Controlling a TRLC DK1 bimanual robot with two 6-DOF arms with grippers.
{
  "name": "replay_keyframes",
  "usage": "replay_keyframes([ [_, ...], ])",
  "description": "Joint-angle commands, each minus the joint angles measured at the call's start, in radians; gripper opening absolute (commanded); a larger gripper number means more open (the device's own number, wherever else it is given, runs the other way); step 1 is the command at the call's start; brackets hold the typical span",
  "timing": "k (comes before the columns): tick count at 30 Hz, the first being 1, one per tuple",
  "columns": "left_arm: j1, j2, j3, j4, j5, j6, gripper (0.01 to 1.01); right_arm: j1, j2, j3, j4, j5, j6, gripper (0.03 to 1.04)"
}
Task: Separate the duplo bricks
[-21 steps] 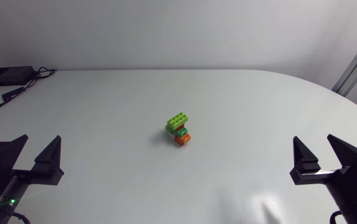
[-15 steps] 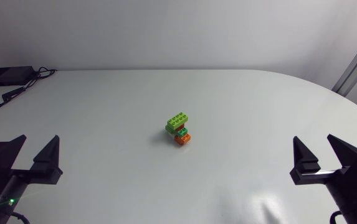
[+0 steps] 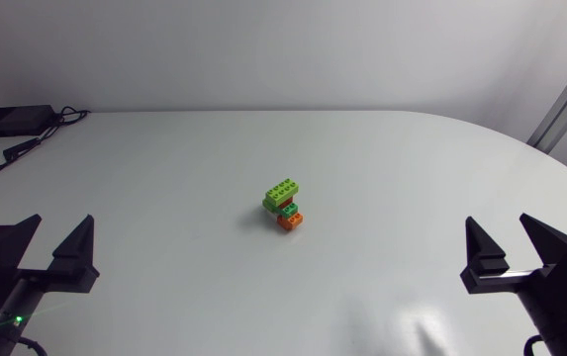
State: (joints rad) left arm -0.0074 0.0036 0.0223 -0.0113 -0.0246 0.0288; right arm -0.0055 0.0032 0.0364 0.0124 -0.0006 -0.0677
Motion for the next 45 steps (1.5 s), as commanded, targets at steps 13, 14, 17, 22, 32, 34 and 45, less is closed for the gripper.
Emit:
replay_keyframes([
  [13,-0.002,-0.001,0.073,-0.047,-0.008,-0.001,0.954,0.035,-0.009,-0.023,-0.005,-0.004,0.006,1.00],
  [14,-0.002,0.016,0.088,-0.050,-0.008,-0.001,0.954,0.036,-0.009,-0.015,-0.005,-0.006,0.006,1.00],
  [17,-0.005,0.127,0.159,-0.055,-0.009,-0.010,0.954,0.047,-0.005,0.020,-0.015,-0.006,0.006,1.00],
  [22,-0.032,0.311,0.280,-0.081,-0.008,-0.063,0.954,0.052,0.075,0.080,-0.019,-0.001,0.006,1.00],
  [32,-0.213,0.789,0.599,-0.245,-0.009,-0.132,0.956,0.055,0.219,0.192,-0.100,0.005,0.016,1.00],
  [34,-0.247,0.915,0.668,-0.280,-0.009,-0.129,0.956,0.056,0.225,0.201,-0.129,0.005,0.016,1.00],
  [45,-0.381,1.458,1.050,-0.454,0.006,0.020,0.941,0.061,0.204,0.206,-0.193,-0.004,0.016,1.00],
])
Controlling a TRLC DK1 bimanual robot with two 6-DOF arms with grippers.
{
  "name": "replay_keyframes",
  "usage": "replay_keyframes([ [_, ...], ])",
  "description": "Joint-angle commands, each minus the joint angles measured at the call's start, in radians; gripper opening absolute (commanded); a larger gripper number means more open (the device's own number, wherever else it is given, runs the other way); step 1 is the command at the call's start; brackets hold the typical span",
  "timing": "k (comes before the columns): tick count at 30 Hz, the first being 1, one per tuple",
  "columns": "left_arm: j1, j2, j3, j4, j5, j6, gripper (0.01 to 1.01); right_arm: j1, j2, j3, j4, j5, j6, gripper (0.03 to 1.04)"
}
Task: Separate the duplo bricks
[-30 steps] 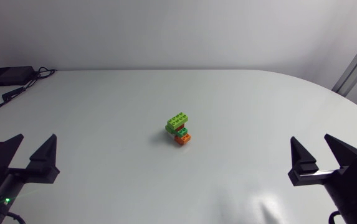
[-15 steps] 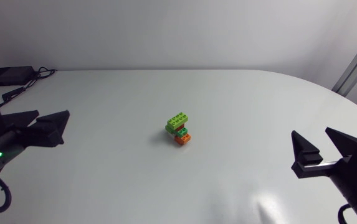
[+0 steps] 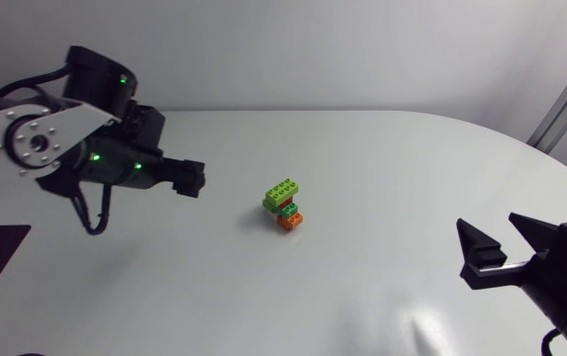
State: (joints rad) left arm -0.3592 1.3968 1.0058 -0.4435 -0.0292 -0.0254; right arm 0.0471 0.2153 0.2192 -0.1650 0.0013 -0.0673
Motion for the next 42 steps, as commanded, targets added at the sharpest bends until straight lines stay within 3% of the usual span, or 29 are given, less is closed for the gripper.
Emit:
replay_keyframes([
  [1,-0.052,0.094,0.091,-0.021,0.011,0.160,0.941,0.010,-0.008,0.023,-0.018,-0.007,0.026,1.00],
  [7,-0.144,0.257,0.269,-0.147,0.022,0.255,0.974,0.036,0.042,0.016,0.002,-0.014,0.066,1.00],
  [25,-0.244,0.567,0.579,-0.204,0.101,0.242,0.982,0.059,0.481,0.094,0.229,-0.063,0.112,1.00],
  [38,-0.228,0.688,0.666,-0.233,0.098,0.248,0.905,0.059,0.564,0.103,0.286,-0.101,0.123,1.00],
  [42,-0.218,0.689,0.660,-0.233,0.094,0.251,0.780,0.060,0.592,0.111,0.306,-0.103,0.126,1.00],
])
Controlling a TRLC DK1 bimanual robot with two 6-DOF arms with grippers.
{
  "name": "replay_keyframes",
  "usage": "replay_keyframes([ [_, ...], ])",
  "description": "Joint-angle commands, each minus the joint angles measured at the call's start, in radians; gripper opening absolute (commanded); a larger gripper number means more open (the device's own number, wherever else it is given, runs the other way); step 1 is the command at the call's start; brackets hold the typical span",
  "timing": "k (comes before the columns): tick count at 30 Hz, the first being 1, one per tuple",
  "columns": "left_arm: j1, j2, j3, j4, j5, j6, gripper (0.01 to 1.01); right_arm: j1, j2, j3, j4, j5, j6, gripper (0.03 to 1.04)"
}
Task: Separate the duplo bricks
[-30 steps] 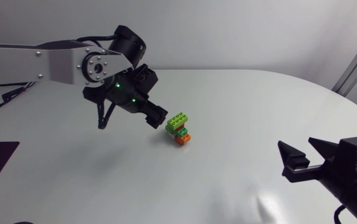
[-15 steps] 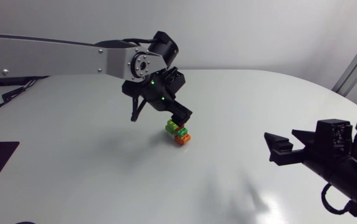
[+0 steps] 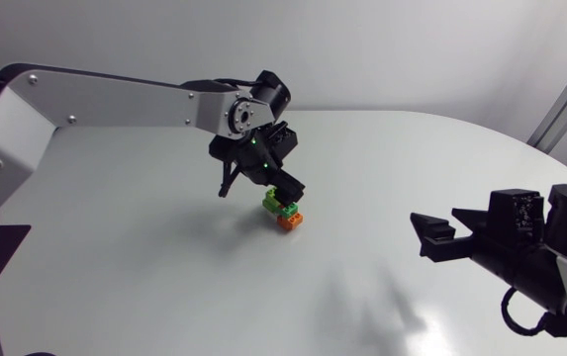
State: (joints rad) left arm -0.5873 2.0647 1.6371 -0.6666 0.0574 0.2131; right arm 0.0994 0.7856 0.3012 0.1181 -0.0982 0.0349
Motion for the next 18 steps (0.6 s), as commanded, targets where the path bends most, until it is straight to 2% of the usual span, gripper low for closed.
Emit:
replay_keyframes([
  [1,0.011,0.021,0.026,-0.010,0.007,0.014,0.764,0.010,0.027,0.029,0.026,-0.003,0.026,1.00],
  [6,0.007,0.021,0.020,-0.008,0.007,0.019,0.636,0.022,0.038,0.027,0.032,-0.003,0.036,1.00],
  [14,-0.009,0.037,0.024,-0.008,0.007,0.023,0.508,0.022,0.026,0.016,0.026,-0.003,0.034,1.00],
  [17,-0.017,0.035,0.012,-0.010,0.005,0.037,0.503,0.025,0.014,0.013,0.014,-0.006,0.034,1.00],
  [18,-0.019,0.035,0.009,-0.010,0.005,0.043,0.467,0.025,0.012,0.013,0.012,-0.009,0.034,1.00],
])
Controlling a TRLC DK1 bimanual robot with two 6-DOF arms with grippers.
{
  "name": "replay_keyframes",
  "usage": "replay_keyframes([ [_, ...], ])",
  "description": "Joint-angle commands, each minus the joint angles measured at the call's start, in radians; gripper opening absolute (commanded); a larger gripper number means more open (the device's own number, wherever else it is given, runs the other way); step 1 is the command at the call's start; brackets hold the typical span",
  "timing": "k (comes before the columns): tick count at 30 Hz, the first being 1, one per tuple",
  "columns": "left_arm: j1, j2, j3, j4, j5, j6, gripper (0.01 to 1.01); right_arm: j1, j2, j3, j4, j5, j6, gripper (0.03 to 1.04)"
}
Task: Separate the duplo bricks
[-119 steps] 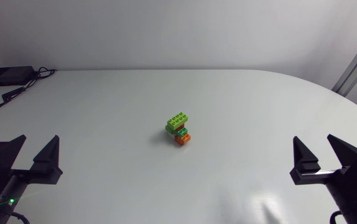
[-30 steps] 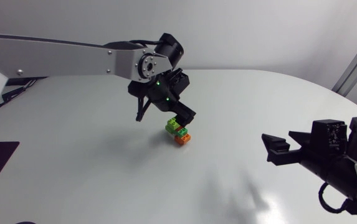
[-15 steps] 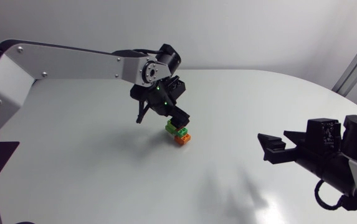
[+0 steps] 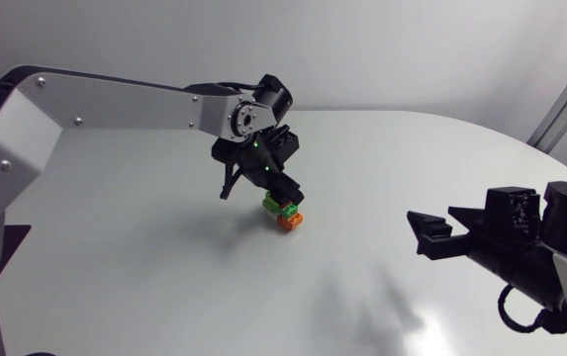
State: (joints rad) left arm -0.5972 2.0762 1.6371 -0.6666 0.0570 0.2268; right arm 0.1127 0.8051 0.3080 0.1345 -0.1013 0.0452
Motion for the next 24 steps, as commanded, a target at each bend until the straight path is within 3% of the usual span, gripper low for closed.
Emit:
replay_keyframes([
  [1,-0.012,0.021,0.003,-0.008,0.007,0.036,0.452,0.013,-0.007,0.008,-0.007,-0.006,0.025,1.00],
  [8,-0.018,-0.025,-0.046,0.024,0.015,0.052,0.325,0.021,-0.035,0.016,-0.036,-0.006,0.033,1.00],
  [20,-0.042,-0.097,-0.097,0.028,0.032,0.117,0.316,0.027,-0.063,0.036,-0.072,-0.017,0.059,1.00],
  [24,-0.039,-0.125,-0.109,0.027,0.038,0.146,0.316,0.024,-0.053,0.074,-0.111,-0.074,0.097,1.00],
])
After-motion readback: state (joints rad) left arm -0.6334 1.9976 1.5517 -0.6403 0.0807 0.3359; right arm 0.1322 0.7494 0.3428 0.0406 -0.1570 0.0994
